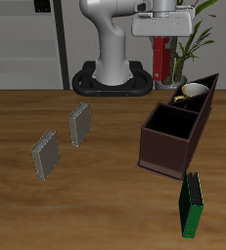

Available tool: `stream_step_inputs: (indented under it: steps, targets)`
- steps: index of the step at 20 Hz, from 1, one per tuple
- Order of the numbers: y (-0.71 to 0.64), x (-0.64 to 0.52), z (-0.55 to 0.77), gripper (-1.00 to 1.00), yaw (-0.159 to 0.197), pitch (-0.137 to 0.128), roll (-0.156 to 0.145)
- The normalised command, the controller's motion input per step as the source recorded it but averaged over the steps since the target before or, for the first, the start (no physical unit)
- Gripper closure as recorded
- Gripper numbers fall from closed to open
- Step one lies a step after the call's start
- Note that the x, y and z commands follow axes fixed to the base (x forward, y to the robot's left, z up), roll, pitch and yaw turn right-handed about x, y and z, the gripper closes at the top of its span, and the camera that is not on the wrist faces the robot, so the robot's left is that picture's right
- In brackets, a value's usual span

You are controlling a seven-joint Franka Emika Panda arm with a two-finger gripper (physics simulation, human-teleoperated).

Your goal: Place the white-yellow mug into the left desk caddy's left compartment and place the red book into the left desk caddy's front compartment

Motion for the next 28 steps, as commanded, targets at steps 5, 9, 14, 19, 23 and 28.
stream_step_inputs:
  steps: [5, 9, 14, 19, 23, 28]
  targets:
    - [0.03, 0.14, -0.02, 1.0, -0.062, 0.084, 0.016]
    - [0.06, 0.31, 0.01, 1.0, -0.023, 0.103, 0.015]
    - [0.04, 0.23, 0.0, 1.0, 0.006, 0.085, 0.009]
    - [0.07, 0.13, -0.01, 1.0, 0.026, 0.052, 0.012]
    - [0.04, 0.06, 0.0, 1.0, 0.038, 0.006, -0.02]
    - [0.05, 0.12, 0.07, 1.0, 0.02, 0.004, 0.0]
